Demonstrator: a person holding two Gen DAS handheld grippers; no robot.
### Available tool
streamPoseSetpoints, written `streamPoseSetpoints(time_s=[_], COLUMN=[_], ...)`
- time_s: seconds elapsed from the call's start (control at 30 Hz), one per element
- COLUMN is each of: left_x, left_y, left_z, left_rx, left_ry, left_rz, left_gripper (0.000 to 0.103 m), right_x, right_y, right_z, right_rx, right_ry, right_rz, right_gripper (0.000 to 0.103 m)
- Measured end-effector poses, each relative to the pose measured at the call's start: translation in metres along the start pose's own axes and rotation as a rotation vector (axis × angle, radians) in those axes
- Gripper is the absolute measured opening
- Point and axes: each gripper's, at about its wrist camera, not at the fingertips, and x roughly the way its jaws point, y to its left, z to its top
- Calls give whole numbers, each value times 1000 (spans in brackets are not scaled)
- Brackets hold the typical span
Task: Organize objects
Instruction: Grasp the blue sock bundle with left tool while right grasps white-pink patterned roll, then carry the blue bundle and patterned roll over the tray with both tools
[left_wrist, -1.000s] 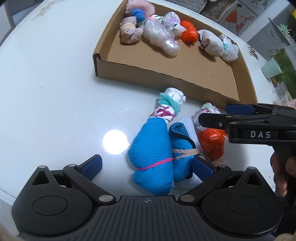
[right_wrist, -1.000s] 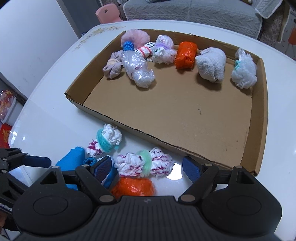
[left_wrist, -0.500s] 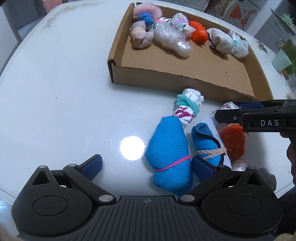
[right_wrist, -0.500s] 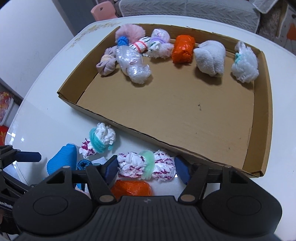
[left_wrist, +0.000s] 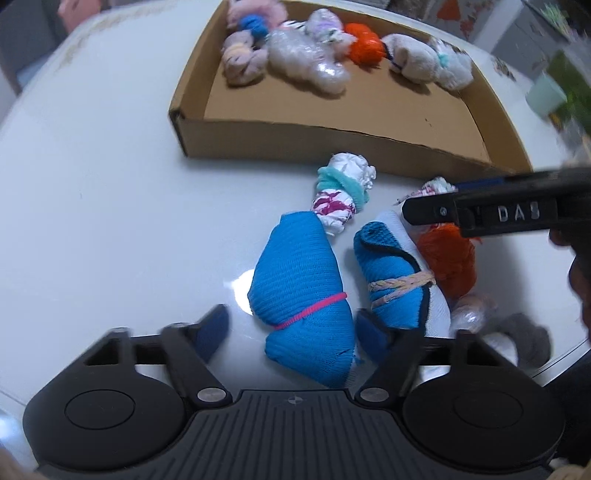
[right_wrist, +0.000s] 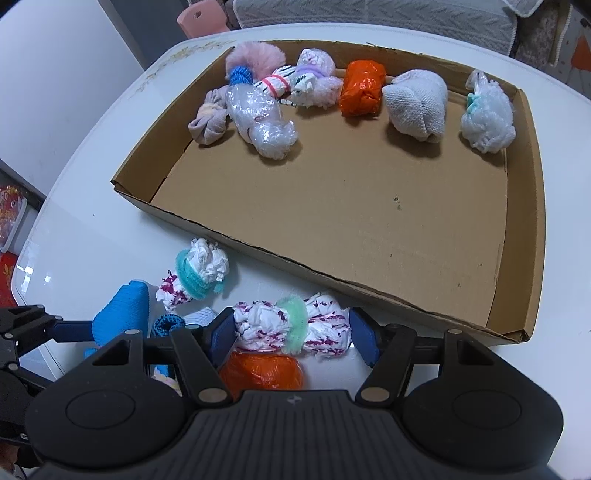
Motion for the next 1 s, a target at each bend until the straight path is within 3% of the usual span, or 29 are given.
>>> streamPoseSetpoints(time_s=[0.03,0.2,0.33,0.47,0.6,0.77,0.93,0.97,1.0], left_x=[-1,-3,-13,-34,-60,-90,-100,-98,-95], left_y=[-2,-1,7,13,13,4,-3,-4,-3], left_z=[0,1,3,10,28,66,109,116,120], left_rx=[14,16,4,10,28,121,221,241,261], left_ry=[-6,9,3,-51,-131,-235,-293,-295,-294], left_rz=[-1,-8,30,70,60,66,81,77,81], left_gripper=[52,51,51,51,51,51,51,51,51], right_x=[0,-5,-15,-37,-64,-92,-111,-109,-110], right_y=[0,-8,-12,-19,-27,-33,-18,-18,-13], right_z=[0,1,-1,-6,-9,-1,11,18,23], right_rx=[0,33,51,65,76,79,-19,-58,-97], right_ry=[-1,-8,-21,-53,-118,-245,-404,-577,-600], right_rz=[1,12,26,41,43,46,26,21,4], right_gripper=[61,58,58,58,58,58,58,58,58])
